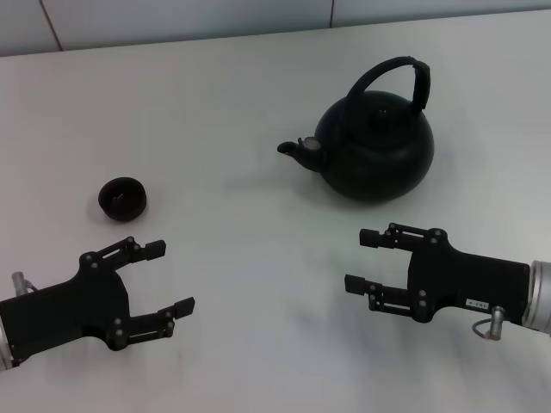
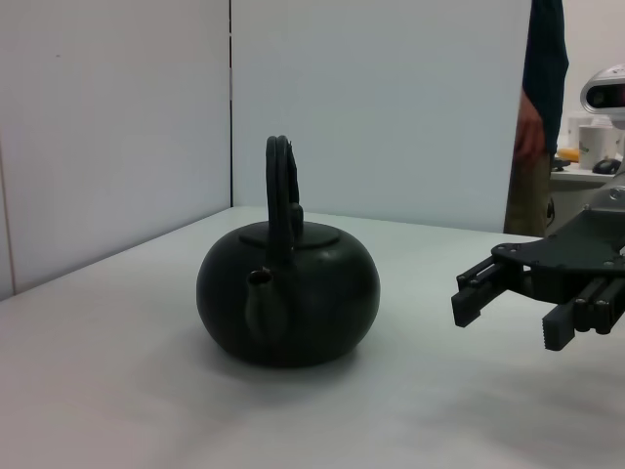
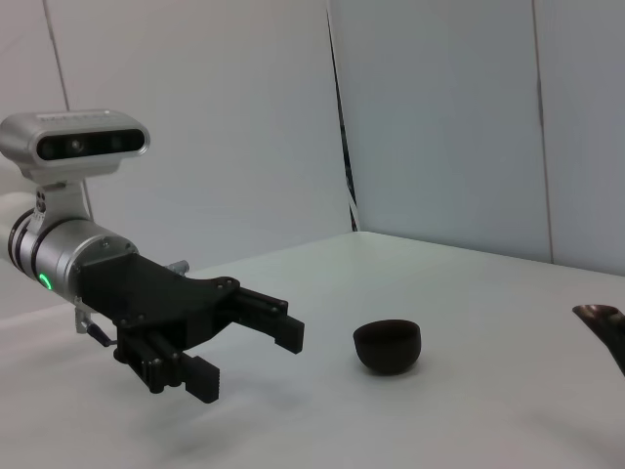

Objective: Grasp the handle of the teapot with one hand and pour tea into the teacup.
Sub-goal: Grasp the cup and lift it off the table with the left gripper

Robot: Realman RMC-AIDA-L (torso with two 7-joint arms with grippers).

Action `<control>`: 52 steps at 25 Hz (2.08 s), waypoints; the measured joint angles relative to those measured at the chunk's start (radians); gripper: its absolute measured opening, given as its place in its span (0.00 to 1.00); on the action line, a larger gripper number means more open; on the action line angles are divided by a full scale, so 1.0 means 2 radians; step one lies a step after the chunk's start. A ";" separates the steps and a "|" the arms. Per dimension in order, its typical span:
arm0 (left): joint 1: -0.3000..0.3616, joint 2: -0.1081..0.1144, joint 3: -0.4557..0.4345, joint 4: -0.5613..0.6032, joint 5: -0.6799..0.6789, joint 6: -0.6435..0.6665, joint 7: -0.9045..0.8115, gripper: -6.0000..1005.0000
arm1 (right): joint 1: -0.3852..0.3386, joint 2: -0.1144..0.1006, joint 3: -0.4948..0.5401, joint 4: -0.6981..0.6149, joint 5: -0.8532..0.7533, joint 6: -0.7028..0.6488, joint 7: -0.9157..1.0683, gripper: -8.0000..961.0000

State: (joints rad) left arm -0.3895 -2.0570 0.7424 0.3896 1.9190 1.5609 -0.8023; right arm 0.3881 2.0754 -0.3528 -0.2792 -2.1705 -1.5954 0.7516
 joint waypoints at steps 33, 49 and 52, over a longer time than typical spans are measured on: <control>0.033 -0.006 -0.137 0.000 -0.010 -0.009 0.011 0.86 | 0.002 0.000 0.000 0.000 0.000 -0.004 0.001 0.72; 0.038 -0.006 -0.202 -0.007 -0.011 -0.027 0.021 0.86 | 0.005 0.000 0.000 -0.002 0.000 -0.005 0.000 0.72; 0.036 -0.006 -0.198 -0.008 -0.008 -0.036 0.020 0.86 | 0.005 0.000 0.000 -0.002 0.000 -0.005 0.000 0.72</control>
State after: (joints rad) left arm -0.3171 -2.0688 0.3456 0.3741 1.9034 1.4884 -0.7621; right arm 0.3988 2.0755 -0.3528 -0.2838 -2.1705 -1.6062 0.7507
